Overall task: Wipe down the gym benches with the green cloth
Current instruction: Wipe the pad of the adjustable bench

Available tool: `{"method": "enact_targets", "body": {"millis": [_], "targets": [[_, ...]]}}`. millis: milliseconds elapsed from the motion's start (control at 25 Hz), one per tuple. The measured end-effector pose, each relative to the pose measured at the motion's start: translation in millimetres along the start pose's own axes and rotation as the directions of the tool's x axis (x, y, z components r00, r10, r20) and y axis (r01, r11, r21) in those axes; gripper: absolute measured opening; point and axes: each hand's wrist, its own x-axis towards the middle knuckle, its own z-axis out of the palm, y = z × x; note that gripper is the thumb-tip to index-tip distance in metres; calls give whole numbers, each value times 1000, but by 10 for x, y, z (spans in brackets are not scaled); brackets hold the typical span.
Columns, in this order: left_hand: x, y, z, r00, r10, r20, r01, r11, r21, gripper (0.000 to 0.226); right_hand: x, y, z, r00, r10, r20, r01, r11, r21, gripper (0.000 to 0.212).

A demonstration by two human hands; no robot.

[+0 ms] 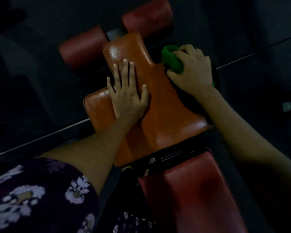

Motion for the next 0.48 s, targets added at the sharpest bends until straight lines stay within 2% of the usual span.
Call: {"method": "enact_targets", "body": {"millis": [80, 120, 200, 360, 440, 480], "targets": [[21, 12, 6, 1000, 11, -16, -11, 1000, 7, 65, 340, -128, -129, 992, 48, 118, -77, 963, 260, 28], [42, 10, 7, 1000, 14, -9, -14, 1000, 15, 65, 510, -222, -180, 981, 90, 169, -153, 899, 410, 23], [41, 21, 9, 1000, 17, 10, -18, 999, 31, 65, 768, -416, -162, 970, 108, 216, -210, 818, 536, 25], [69, 10, 1, 999, -5, 44, 4, 1000, 27, 65, 851, -560, -45, 962, 31, 271, -151, 888, 433, 37], [102, -41, 15, 995, 27, 98, -27, 1000, 1, 66, 808, -428, -116, 927, -2, 374, -131, 935, 330, 36], [114, -62, 35, 990, 59, 127, -59, 998, -3, 66, 784, -360, -162, 895, -39, 445, -73, 970, 232, 37]]}}
